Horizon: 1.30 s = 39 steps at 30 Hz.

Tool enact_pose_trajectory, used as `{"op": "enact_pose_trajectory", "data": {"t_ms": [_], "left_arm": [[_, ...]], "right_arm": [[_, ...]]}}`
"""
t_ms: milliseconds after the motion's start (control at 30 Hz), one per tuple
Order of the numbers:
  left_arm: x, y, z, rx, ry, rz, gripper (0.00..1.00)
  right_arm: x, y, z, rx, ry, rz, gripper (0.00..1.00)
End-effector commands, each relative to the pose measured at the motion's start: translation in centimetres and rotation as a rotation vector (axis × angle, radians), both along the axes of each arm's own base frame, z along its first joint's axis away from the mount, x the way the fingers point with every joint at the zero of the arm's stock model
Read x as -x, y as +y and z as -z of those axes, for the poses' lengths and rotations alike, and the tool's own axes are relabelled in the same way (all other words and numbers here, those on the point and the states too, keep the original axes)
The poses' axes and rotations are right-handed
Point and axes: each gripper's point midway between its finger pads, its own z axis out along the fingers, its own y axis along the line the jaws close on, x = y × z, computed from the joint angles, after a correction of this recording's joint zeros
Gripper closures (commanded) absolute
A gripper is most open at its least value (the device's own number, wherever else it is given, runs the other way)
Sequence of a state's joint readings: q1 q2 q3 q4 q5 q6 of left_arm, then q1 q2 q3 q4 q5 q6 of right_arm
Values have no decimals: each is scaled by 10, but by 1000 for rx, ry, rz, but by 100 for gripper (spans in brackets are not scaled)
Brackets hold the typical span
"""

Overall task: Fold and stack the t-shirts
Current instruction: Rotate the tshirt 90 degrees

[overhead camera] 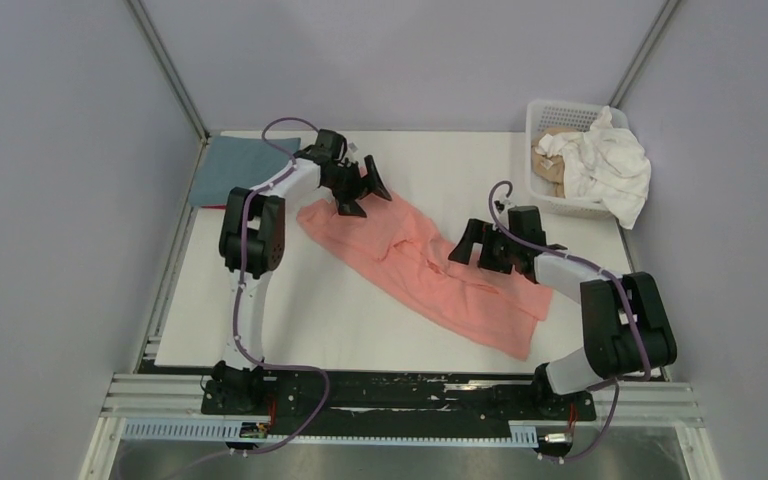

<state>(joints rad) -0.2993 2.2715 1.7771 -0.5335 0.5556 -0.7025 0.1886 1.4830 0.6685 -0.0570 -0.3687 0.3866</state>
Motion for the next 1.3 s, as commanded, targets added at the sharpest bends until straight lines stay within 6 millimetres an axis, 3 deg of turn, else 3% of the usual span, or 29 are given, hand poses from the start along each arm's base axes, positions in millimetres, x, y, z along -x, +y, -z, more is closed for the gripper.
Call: {"op": "enact_pose_trajectory", "data": {"t_ms": [0,133,300,467,500,567,633,733,867,1000,1067,1133,1200,1233,1267], "left_arm": [[-21,8,11,-49,-17,45,0],[-24,-6,15,35,39,63,0],[-42,-18,19,99,27,-10,0],[-80,-39,14,171,-20,-82,0],[-91,-45,4,189,-50,-99,0],[-109,-55,11,243,-44,-143,0],[-136,-67,-2,345,-108,-191,0],[-164,-68,-4,415,-107,-313,0],[-199,-49,2,401,-166,-488,0],[-215,-36,-5,397,-221,-553,0],[-216,-38,-16,433,-233,-541,0],[-213,-45,-39,486,-269,-476,0],[-203,-51,-81,502,-336,-390,0],[-197,-52,-89,474,-361,-349,0],[-185,-57,-120,479,-395,-298,0]], "right_arm": [[-1,17,-6,-85,3,-44,0],[26,24,-8,-154,56,-18,0],[79,46,-8,-194,114,-49,0],[119,75,-17,-202,130,-147,0],[124,80,-18,-197,128,-162,0],[131,95,-24,-215,137,-179,0],[135,113,-28,-203,131,-192,0],[130,129,-25,-178,153,-129,0],[127,153,-37,-175,100,-163,0],[130,173,-57,-192,31,-250,0],[130,176,-63,-197,12,-266,0],[125,171,-70,-182,-32,-253,0],[118,159,-82,-151,-92,-215,0],[115,151,-88,-133,-125,-193,0],[111,142,-95,-114,-159,-167,0]]}}
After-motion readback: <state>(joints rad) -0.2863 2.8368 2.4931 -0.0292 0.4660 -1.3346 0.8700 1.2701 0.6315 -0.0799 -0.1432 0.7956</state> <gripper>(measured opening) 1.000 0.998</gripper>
